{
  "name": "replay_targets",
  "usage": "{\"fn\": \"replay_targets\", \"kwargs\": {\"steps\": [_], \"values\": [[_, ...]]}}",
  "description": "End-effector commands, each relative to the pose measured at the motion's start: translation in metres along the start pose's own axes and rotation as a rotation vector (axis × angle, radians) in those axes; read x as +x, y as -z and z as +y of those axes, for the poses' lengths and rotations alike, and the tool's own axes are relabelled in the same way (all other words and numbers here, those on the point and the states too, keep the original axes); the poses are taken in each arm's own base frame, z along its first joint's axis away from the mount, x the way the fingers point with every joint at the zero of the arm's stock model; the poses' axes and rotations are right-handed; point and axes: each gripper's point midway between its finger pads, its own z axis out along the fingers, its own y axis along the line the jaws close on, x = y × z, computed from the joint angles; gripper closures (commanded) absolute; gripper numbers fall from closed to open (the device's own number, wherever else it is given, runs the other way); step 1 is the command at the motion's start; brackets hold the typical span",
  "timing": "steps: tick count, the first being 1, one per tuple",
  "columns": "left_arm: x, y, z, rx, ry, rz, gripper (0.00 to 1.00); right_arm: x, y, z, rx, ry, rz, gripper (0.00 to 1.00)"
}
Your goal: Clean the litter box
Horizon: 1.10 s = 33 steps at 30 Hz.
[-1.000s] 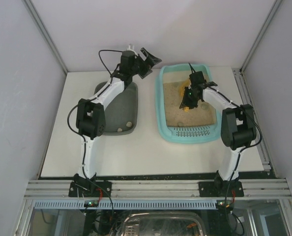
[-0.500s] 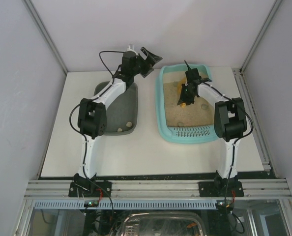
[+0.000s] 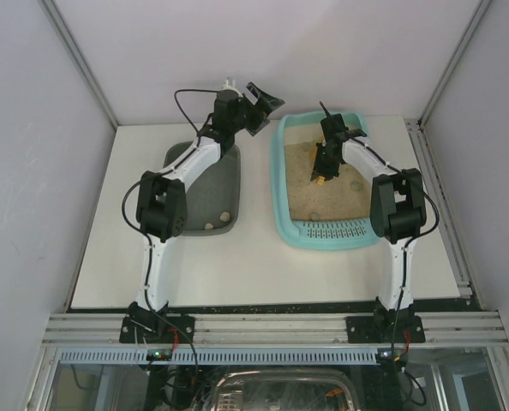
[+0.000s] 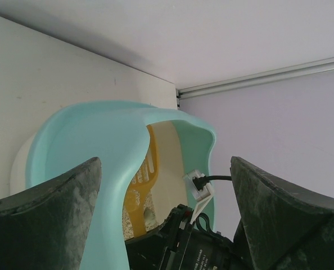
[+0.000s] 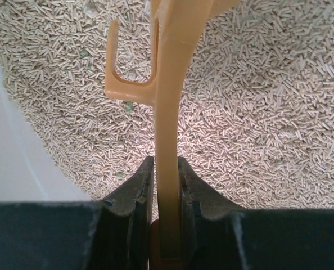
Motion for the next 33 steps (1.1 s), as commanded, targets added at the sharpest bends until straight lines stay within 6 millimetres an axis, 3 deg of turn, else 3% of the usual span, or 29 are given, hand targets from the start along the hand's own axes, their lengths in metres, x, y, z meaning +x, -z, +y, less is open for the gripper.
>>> {"fn": "replay_targets", "kwargs": {"steps": [1,10,21,30,33], "values": [[-0.002,0.000,-0.006,0.017,-0.021,-0.021,0.00,-0.003,-0.003,0.012,-0.043,0.014,0.021,1.00],[-0.012,0.008,0.005,-0.005,-0.041,-0.027,0.00,0.005,-0.026,0.044,-0.228,-0.018,0.079,1.00],[-0.023,0.015,0.013,-0.010,-0.034,-0.035,0.00,0.005,-0.020,0.081,-0.491,-0.078,0.108,1.00],[-0.026,0.020,0.019,-0.024,-0.040,-0.039,0.00,-0.001,-0.020,0.077,-0.562,-0.101,0.100,1.00],[-0.028,0.021,0.020,-0.025,-0.042,-0.039,0.00,-0.002,-0.014,0.085,-0.636,-0.087,0.111,1.00]]}}
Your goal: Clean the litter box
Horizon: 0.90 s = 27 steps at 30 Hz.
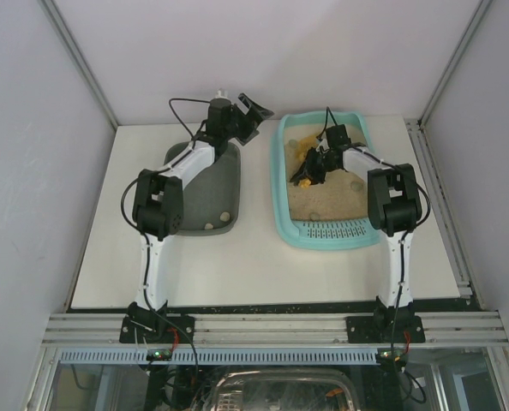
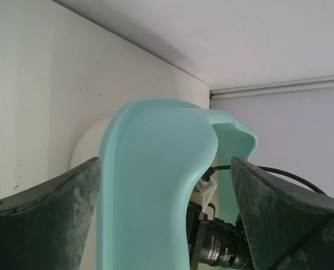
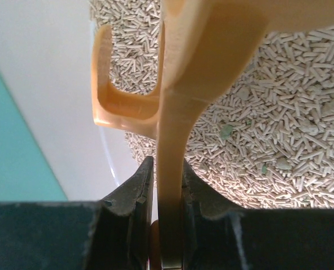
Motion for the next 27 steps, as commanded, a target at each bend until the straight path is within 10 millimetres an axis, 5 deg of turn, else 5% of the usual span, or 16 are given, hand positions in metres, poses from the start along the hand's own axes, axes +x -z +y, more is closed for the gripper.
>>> {"fn": "replay_targets", "kwargs": {"steps": [1,10,18,21,27], "values": [[-0.020,0.020,-0.037,0.083,-0.050,-0.044,0.00,-0.013,0.006,0.030,-0.151,0.080,-0.027,1.00],[-0.018,0.018,-0.037,0.089,-0.048,-0.028,0.00,0.004,0.010,0.055,-0.239,0.173,0.055,1.00],[-0.015,0.021,-0.036,0.076,-0.073,-0.005,0.00,0.019,-0.004,0.053,-0.239,0.186,0.118,1.00],[-0.013,0.022,-0.041,0.085,-0.091,0.015,0.00,0.027,-0.011,0.042,-0.092,0.244,0.153,1.00],[0.004,0.013,-0.050,0.115,-0.103,0.098,0.00,0.039,-0.004,0.036,-0.021,0.282,0.194,1.00]]}}
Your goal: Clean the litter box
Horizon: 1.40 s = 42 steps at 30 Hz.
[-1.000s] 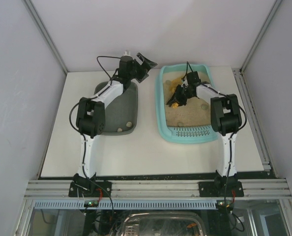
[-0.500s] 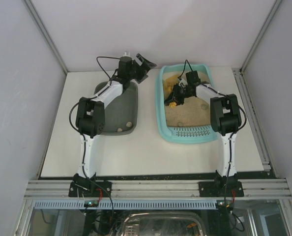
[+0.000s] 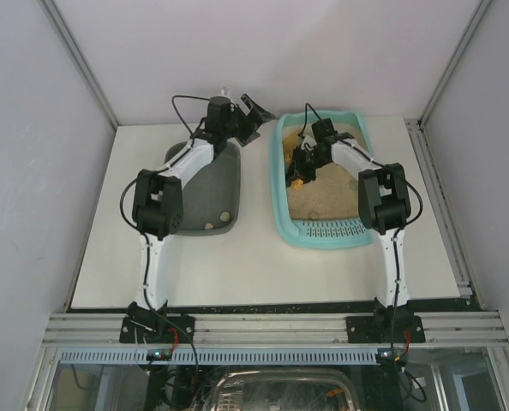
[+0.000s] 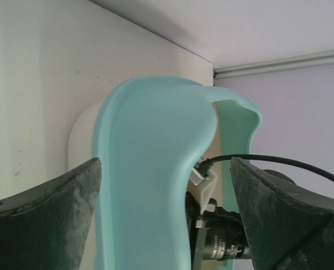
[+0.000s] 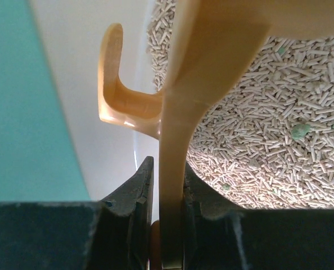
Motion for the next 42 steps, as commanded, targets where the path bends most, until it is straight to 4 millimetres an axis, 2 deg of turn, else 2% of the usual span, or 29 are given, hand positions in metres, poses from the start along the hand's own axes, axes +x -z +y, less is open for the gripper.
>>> {"fn": "replay_targets", "kwargs": {"steps": [1,6,8,11,14,19,22,28,32,33,35,39,42], "values": [[-0.005,0.007,-0.056,0.118,-0.082,0.027,0.00,0.017,0.000,0.009,0.025,0.116,0.057,1.00],[0.017,0.002,-0.060,0.101,-0.111,0.058,0.00,0.023,0.000,0.015,-0.054,0.185,0.093,1.00],[0.019,0.001,-0.059,0.093,-0.109,0.058,0.00,0.020,-0.001,0.018,-0.105,0.201,0.070,1.00],[0.019,0.001,-0.057,0.080,-0.103,0.052,0.00,0.013,0.004,0.010,-0.132,0.147,0.023,1.00],[0.016,0.009,-0.063,0.080,-0.111,0.042,0.00,0.009,0.020,0.006,-0.130,0.108,-0.054,1.00],[0.009,0.032,-0.074,0.067,-0.136,0.010,0.00,0.026,0.050,0.005,-0.102,0.075,-0.158,1.00],[0.007,0.047,-0.078,0.056,-0.155,-0.005,0.00,0.036,0.066,0.013,-0.102,0.083,-0.213,1.00],[0.001,0.090,-0.079,0.004,-0.217,-0.066,0.00,0.046,0.093,0.027,-0.152,0.098,-0.321,1.00],[-0.009,0.132,-0.087,-0.073,-0.295,-0.097,0.00,0.053,0.108,0.040,-0.243,0.095,-0.357,1.00],[-0.008,0.140,-0.083,-0.102,-0.313,-0.096,0.00,0.057,0.112,0.043,-0.272,0.092,-0.361,1.00],[-0.014,0.168,-0.085,-0.143,-0.357,-0.129,0.00,0.073,0.114,0.046,-0.332,0.081,-0.358,1.00],[-0.020,0.212,-0.052,-0.327,-0.439,-0.180,0.00,0.104,0.125,0.063,-0.505,0.095,-0.400,1.00],[-0.024,0.239,-0.028,-0.458,-0.495,-0.204,0.00,0.109,0.130,0.050,-0.494,0.034,-0.446,1.00]]}}
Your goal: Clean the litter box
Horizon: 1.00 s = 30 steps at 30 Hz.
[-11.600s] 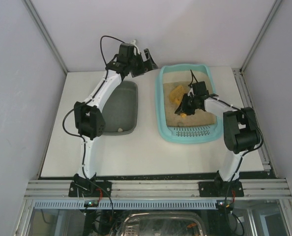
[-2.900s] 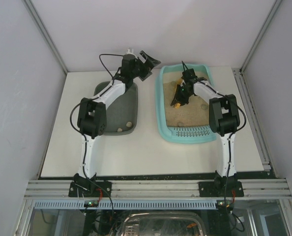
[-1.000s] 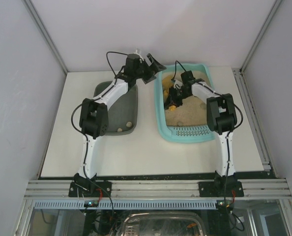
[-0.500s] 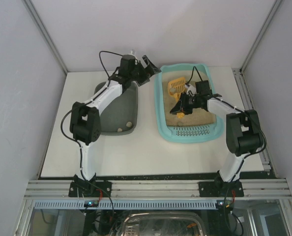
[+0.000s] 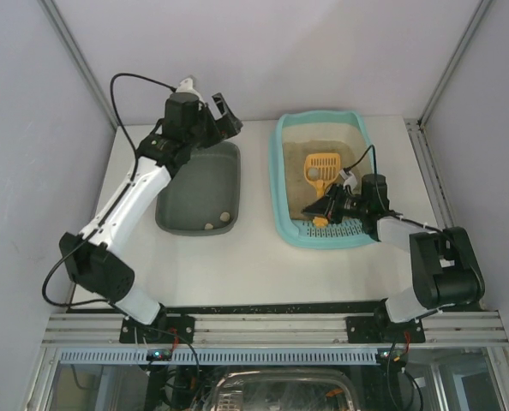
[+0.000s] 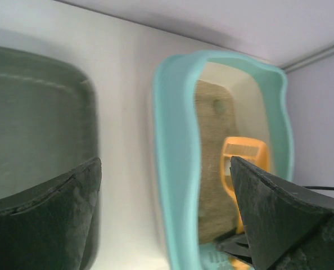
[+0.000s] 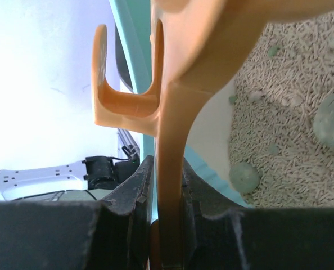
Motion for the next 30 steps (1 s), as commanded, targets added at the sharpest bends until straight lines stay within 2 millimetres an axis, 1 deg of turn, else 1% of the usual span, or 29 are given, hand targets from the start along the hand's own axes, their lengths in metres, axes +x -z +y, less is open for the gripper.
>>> {"fn": "replay_targets", "kwargs": {"steps": [1,3,4,5,6,7,9,10,11,13,14,16,17,18,20,21,23,24,26,27,28,29,30], "values": [[0.004,0.035,0.062,-0.255,-0.163,-0.014,0.00,-0.018,0.010,0.043,-0.138,0.105,-0.092,1.00],[0.008,0.043,0.072,-0.284,-0.194,-0.017,0.00,-0.002,0.002,0.056,-0.142,0.151,-0.006,1.00],[0.011,0.045,0.077,-0.296,-0.208,-0.012,0.00,-0.001,0.005,0.061,-0.161,0.150,-0.007,1.00],[0.014,0.046,0.081,-0.303,-0.222,-0.003,0.00,-0.009,0.012,0.062,-0.182,0.131,-0.047,1.00],[0.017,0.045,0.084,-0.311,-0.236,0.009,0.00,-0.019,0.020,0.057,-0.179,0.082,-0.098,1.00],[0.020,0.044,0.087,-0.321,-0.241,0.018,0.00,-0.022,0.020,0.053,-0.167,0.081,-0.111,1.00],[0.024,0.040,0.088,-0.327,-0.248,0.052,0.00,-0.009,0.009,0.058,-0.144,0.121,-0.040,1.00],[0.022,0.040,0.086,-0.319,-0.248,0.062,0.00,-0.006,0.009,0.063,-0.143,0.128,-0.019,1.00],[0.021,0.040,0.086,-0.316,-0.242,0.067,0.00,-0.012,0.015,0.064,-0.149,0.114,-0.038,1.00],[0.018,0.041,0.094,-0.311,-0.200,0.072,0.00,-0.030,0.032,0.058,-0.154,0.079,-0.126,1.00],[0.017,0.041,0.097,-0.302,-0.176,0.077,0.00,-0.033,0.033,0.057,-0.139,0.085,-0.132,1.00],[0.011,0.041,0.102,-0.277,-0.132,0.078,0.00,-0.018,0.022,0.066,-0.097,0.137,-0.040,1.00],[0.008,0.042,0.106,-0.269,-0.104,0.073,0.01,-0.014,0.022,0.071,-0.103,0.160,-0.017,1.00],[0.006,0.042,0.113,-0.272,-0.069,0.069,0.01,-0.019,0.027,0.072,-0.118,0.152,-0.043,1.00],[0.000,0.045,0.121,-0.284,-0.040,0.054,0.01,-0.036,0.039,0.065,-0.114,0.102,-0.122,1.00],[-0.002,0.047,0.124,-0.291,-0.036,0.046,0.01,-0.034,0.035,0.066,-0.100,0.133,-0.105,1.00],[-0.005,0.048,0.126,-0.300,-0.036,0.038,0.01,-0.022,0.028,0.073,-0.077,0.163,-0.037,1.00],[-0.005,0.048,0.127,-0.304,-0.036,0.037,0.01,-0.023,0.031,0.077,-0.089,0.151,-0.044,1.00],[-0.005,0.048,0.128,-0.307,-0.034,0.037,0.01,-0.030,0.035,0.074,-0.109,0.125,-0.091,1.00],[-0.006,0.048,0.128,-0.308,-0.034,0.036,0.01,-0.029,0.032,0.074,-0.100,0.133,-0.082,1.00],[-0.007,0.049,0.129,-0.312,-0.034,0.031,0.01,-0.025,0.026,0.079,-0.094,0.164,-0.056,1.00],[-0.009,0.051,0.131,-0.320,-0.032,0.023,0.01,-0.015,0.020,0.078,-0.068,0.172,-0.016,1.00],[-0.011,0.053,0.133,-0.334,-0.030,0.015,0.01,-0.009,0.017,0.083,-0.069,0.196,0.000,1.00]]}}
